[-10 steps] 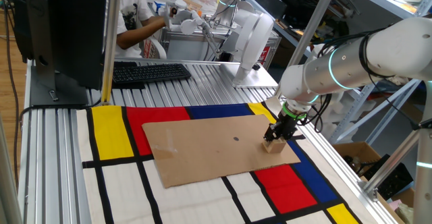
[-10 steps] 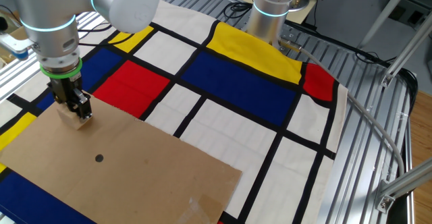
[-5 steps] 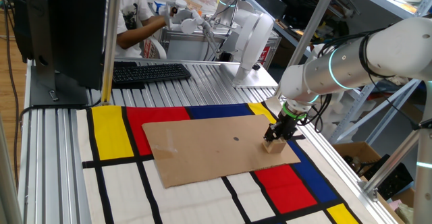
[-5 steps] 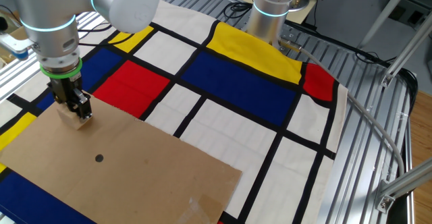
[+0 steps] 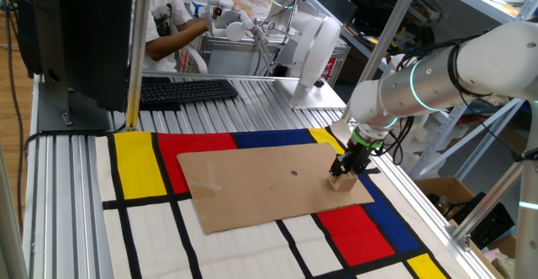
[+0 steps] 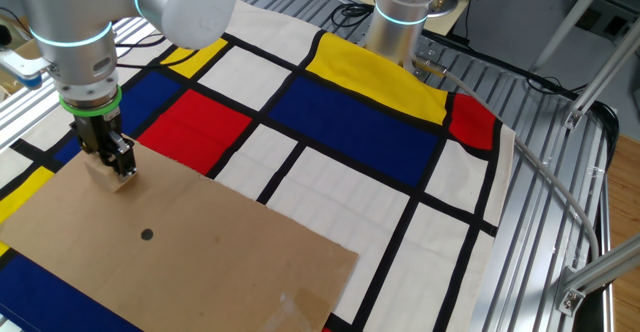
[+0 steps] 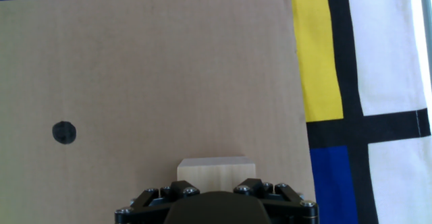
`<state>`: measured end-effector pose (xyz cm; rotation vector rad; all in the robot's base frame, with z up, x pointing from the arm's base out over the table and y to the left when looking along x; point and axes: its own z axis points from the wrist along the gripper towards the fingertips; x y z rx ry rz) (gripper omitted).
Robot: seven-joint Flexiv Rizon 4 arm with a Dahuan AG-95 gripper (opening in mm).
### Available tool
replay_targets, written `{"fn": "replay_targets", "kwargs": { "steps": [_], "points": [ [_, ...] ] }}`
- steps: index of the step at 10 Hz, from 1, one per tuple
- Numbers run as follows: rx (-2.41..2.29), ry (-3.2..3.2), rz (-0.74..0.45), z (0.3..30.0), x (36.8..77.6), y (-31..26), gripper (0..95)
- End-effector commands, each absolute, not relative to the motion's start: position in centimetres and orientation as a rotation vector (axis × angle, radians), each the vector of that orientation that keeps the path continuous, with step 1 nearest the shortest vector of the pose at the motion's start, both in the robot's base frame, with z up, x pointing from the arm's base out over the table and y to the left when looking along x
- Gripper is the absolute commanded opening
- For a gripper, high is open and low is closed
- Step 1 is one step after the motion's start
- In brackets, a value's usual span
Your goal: Hold a small block with the gripper and sweep it from left to right on the table
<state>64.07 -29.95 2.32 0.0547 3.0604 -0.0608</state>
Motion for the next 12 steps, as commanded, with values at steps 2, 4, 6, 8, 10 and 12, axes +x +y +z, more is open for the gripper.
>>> {"fn": "replay_targets", "kwargs": {
  "steps": [2,4,6,8,10,12],
  "points": [
    [0.057,3.062,-0.056,2.56,63.98,-29.92,38.0],
    [0.057,3.062,-0.056,2.58,63.97,-29.93,38.0],
    [0.057,3.062,-0.057,2.58,63.97,-29.97,38.0],
    [0.059,3.062,-0.057,2.57,63.97,-30.00,38.0],
    [0.060,3.061,-0.059,2.56,63.98,-30.03,57.0],
    [0.063,3.061,-0.059,2.55,63.98,-30.03,57.0]
  ]
}}
